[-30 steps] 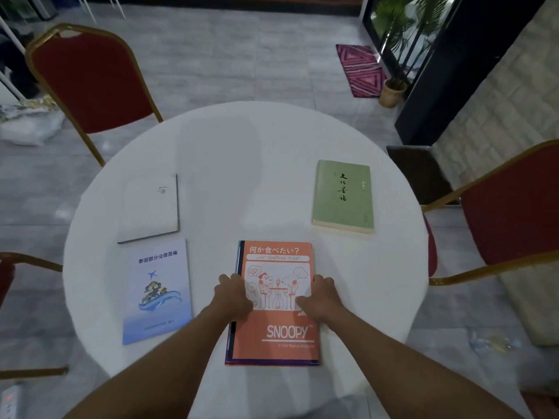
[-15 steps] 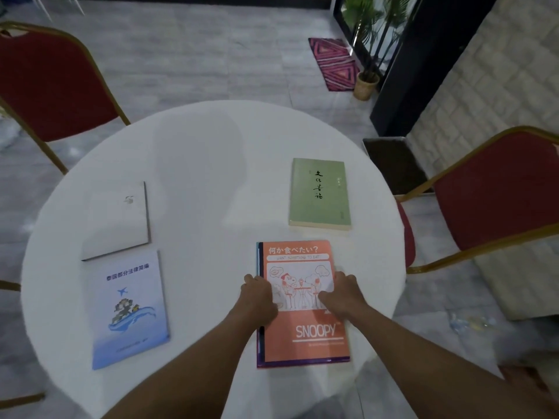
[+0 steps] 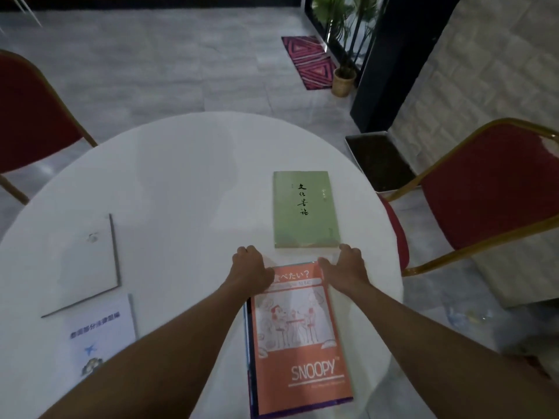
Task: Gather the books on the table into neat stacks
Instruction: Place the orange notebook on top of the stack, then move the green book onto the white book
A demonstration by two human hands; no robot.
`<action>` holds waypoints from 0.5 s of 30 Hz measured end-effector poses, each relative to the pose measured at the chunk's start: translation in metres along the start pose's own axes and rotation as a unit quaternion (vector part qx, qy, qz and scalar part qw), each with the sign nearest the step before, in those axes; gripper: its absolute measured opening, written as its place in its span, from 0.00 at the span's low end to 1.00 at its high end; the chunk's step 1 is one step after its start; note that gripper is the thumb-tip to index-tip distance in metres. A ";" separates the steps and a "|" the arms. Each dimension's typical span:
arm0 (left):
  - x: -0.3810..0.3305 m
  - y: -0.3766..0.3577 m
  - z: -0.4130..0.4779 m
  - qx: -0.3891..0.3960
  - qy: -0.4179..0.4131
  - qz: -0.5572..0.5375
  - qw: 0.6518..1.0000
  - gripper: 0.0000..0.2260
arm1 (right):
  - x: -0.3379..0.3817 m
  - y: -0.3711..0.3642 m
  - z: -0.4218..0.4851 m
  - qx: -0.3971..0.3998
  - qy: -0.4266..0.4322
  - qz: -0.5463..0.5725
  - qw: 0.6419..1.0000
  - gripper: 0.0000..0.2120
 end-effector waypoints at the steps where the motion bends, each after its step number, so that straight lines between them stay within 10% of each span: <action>1: -0.007 0.002 0.011 -0.004 -0.014 0.004 1.000 0.28 | 0.005 0.005 0.009 -0.007 0.000 0.006 1.000 0.31; 15: -0.042 -0.007 0.101 0.059 0.061 -0.238 0.967 0.23 | 0.034 -0.006 0.081 -0.012 -0.060 0.059 0.996 0.28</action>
Point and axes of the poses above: each hand's wrist, its own z-axis towards the middle knuckle, its own y-axis out of the back of the hand, x = y × z, the point moved 7 cm from there along z, towards the middle knuckle, and after that the axes turned 7 degrees about -z, right-handed, at the moved point
